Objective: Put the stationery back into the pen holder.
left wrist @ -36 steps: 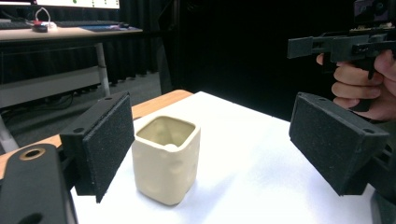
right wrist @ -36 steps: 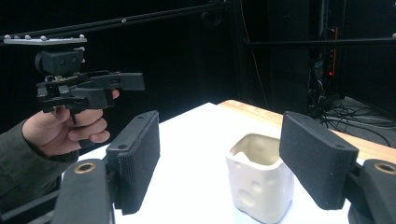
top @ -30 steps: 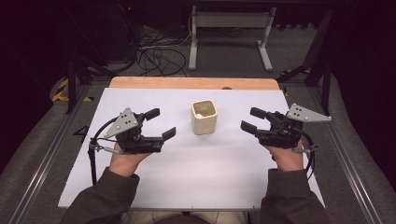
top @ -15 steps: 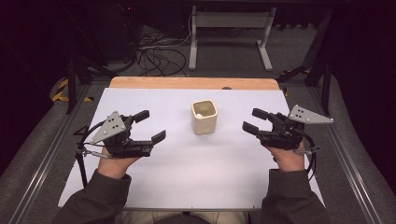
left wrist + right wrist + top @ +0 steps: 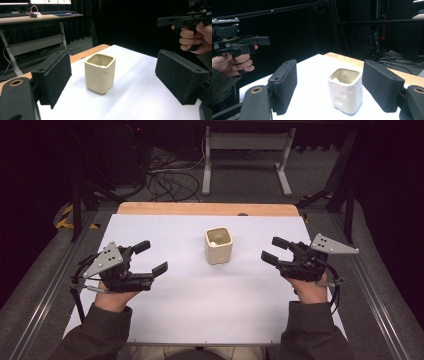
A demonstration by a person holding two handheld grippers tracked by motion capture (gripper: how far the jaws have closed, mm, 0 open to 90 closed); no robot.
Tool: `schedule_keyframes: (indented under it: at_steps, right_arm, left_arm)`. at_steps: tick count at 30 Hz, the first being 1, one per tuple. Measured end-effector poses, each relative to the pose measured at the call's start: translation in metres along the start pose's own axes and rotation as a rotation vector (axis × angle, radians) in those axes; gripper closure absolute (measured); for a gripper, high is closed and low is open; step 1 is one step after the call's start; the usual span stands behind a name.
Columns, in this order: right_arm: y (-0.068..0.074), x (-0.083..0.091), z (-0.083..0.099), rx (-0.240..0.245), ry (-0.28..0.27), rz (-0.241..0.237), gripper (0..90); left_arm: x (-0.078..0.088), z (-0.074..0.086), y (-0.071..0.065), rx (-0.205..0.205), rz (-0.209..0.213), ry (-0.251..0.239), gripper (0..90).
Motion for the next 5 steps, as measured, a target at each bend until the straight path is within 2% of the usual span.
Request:
schedule_keyframes:
  at_steps: [5]
  right_arm:
    - [-0.0009,0.0012,0.0002,0.001,0.000,0.006,28.6]
  left_arm:
    - [0.0010,0.0011,0.0020,0.000,0.000,0.003,14.2]
Point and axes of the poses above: each handheld gripper's, and its own axes: x roughly backward along the jaws, z roughly out of its underside, y roughly to its left, the point moved 6 cm from there along -x, roughly forward along the jaws, and after that the axes turned 13 degrees about -z, right-handed, at the moved point
